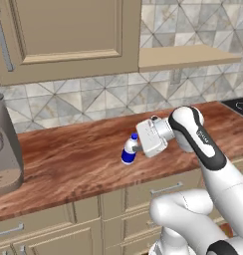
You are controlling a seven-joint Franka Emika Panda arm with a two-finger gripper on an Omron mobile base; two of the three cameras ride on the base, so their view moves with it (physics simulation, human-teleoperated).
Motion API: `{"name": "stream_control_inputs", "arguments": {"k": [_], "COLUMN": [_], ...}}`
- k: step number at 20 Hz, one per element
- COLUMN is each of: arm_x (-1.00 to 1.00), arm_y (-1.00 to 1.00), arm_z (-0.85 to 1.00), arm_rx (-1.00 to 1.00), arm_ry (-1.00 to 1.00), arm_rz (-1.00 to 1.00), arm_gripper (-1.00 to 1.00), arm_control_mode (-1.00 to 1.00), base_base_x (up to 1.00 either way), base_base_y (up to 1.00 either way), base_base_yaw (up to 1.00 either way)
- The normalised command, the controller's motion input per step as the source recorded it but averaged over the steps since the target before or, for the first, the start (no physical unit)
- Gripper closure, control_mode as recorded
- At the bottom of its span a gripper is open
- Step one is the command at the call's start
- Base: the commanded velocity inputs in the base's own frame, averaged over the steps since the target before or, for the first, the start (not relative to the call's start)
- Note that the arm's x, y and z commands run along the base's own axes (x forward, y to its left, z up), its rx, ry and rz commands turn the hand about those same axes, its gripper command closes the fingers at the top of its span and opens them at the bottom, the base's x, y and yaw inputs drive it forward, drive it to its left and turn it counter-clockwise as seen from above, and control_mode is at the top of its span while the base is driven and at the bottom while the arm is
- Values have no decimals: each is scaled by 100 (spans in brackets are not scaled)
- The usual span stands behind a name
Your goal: Place the drinks on the dining counter in a tight cluster.
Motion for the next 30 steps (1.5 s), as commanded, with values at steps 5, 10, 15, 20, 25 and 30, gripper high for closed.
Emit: {"name": "stream_control_inputs", "arguments": {"k": [5, 10, 15, 20, 25, 30], "arm_x": [0, 0, 0, 0, 0, 0], "arm_y": [0, 0, 0, 0, 0, 0], "arm_z": [0, 0, 0, 0, 0, 0], "arm_rx": [0, 0, 0, 0, 0, 0], "arm_ry": [0, 0, 0, 0, 0, 0], "arm_rz": [0, 0, 0, 0, 0, 0], "arm_gripper": [100, 100, 100, 100, 100, 100], "arm_control_mode": [100, 100, 100, 100, 100, 100], "base_base_x": [-100, -45, 0, 0, 0, 0], "base_base_y": [-4, 37, 27, 5, 0, 0], "base_base_yaw": [0, 36, 97, 100, 100, 100]}}
